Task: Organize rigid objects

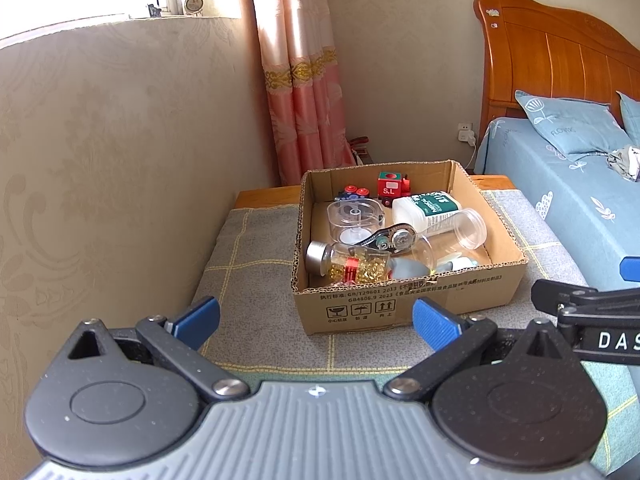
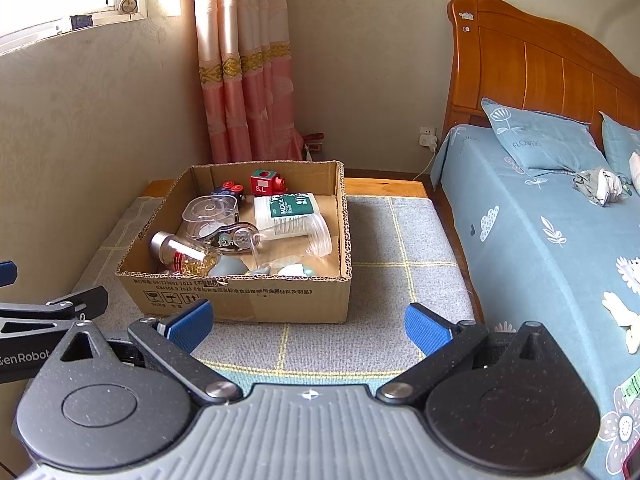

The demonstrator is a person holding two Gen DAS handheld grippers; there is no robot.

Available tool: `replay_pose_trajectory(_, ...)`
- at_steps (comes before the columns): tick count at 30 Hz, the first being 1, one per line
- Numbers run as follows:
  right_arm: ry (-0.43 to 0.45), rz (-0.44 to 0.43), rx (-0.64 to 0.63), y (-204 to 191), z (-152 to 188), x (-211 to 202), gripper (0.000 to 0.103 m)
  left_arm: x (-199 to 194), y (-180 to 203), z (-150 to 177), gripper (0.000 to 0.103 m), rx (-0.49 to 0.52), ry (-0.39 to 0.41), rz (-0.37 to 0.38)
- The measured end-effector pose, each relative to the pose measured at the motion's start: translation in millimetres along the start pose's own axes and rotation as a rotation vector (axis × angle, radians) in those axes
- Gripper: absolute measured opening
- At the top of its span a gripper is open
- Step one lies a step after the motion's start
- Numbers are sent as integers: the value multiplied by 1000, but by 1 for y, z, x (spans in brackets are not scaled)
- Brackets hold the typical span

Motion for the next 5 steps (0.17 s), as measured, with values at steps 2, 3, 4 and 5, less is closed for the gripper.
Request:
replay_pose_trajectory(2, 0, 0, 0, 0, 0, 0, 103, 0, 0, 0, 102, 0, 1, 0)
replay_pose_trajectory(3, 0, 0, 0, 0, 0, 0, 103, 0, 0, 0, 102, -1, 1, 0)
replay_pose_trajectory(4, 0, 0, 1, 0, 0, 0, 103, 0, 0, 1, 102, -1, 1, 0)
replay_pose_trajectory(5, 0, 0, 0, 0, 0, 0, 103, 1, 0, 1, 102, -1, 1, 0)
Point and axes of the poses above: each gripper's, at about its wrist camera, not at the fingertips, and x roughly the way its jaws point, y to its right, z to its underside, the point moved 4 cm from there along x, roughly the way its jaws point, and after that the axes turned 14 degrees about -y, right-handed, at the moved point
